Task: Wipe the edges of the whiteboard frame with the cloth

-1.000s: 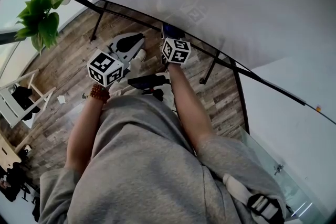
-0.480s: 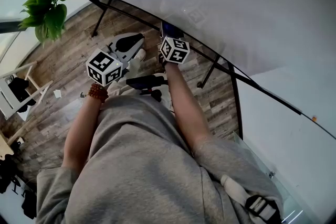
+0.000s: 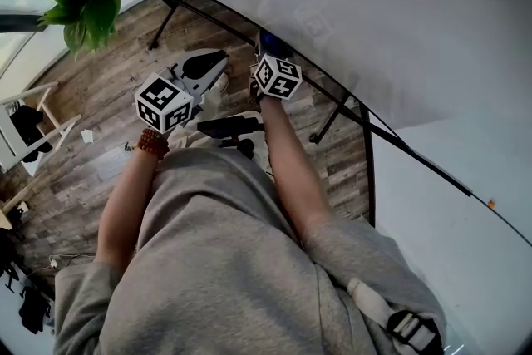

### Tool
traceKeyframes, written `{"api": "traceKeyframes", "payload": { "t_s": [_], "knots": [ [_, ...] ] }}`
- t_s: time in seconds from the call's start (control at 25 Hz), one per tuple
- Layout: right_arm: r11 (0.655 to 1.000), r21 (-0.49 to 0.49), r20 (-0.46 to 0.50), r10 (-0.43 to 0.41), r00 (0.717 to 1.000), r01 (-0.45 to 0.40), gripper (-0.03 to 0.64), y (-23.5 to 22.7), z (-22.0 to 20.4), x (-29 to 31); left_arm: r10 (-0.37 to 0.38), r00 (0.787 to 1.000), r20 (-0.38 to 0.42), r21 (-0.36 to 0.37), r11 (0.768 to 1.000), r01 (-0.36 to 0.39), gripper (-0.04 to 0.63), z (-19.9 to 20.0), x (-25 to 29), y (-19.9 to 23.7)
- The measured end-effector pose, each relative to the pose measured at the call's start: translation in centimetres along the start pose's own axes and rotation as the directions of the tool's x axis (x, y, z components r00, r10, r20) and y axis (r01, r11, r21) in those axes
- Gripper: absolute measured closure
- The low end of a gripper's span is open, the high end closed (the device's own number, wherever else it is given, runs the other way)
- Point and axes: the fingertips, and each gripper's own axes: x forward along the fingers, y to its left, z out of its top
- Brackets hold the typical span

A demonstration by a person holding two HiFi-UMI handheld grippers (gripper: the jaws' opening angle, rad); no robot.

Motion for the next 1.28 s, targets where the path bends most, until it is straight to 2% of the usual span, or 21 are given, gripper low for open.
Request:
{"api": "traceKeyframes", "payload": {
  "t_s": [0.16, 0.4, 0.56, 0.72, 1.0, 1.28],
  "knots": [
    [1.0, 0.012, -0.013, -0.006, 1.0, 0.006, 0.502, 0.5, 0.0, 0.4, 0.006, 1.0, 0.003, -0.009, 1.0, -0.006, 0.554, 0.0, -0.5, 0.2],
    [1.0, 0.012, -0.029, 0.008, 1.0, -0.008, 0.5, 1.8, -0.3, 1.1, 0.001, 1.0, 0.014, 0.015, 1.0, -0.002, 0.554, 1.6, -0.3, 1.5],
    [1.0, 0.018, -0.009, 0.013, 1.0, -0.013, 0.5, 2.9, -0.2, 2.0, -0.007, 1.0, -0.013, 0.034, 0.999, 0.008, 0.554, 0.9, -0.8, 2.1],
    [1.0, 0.022, 0.007, 0.02, 1.0, -0.02, 0.5, 4.1, -0.2, 3.0, 0.016, 1.0, -0.021, 0.011, 1.0, -0.015, 0.554, 0.1, -2.2, 3.7],
    [0.999, 0.036, 0.003, 0.033, 0.999, -0.033, 0.5, 6.1, -0.1, 4.7, 0.062, 0.998, 0.009, -0.001, 0.998, -0.062, 0.554, 0.5, -4.1, 5.8],
    [0.998, 0.031, -0.008, 0.05, 0.999, -0.05, 0.5, 7.9, 0.1, 5.9, 0.07, 0.997, 0.019, -0.013, 0.997, -0.07, 0.554, 0.8, -5.1, 6.6]
  ]
}}
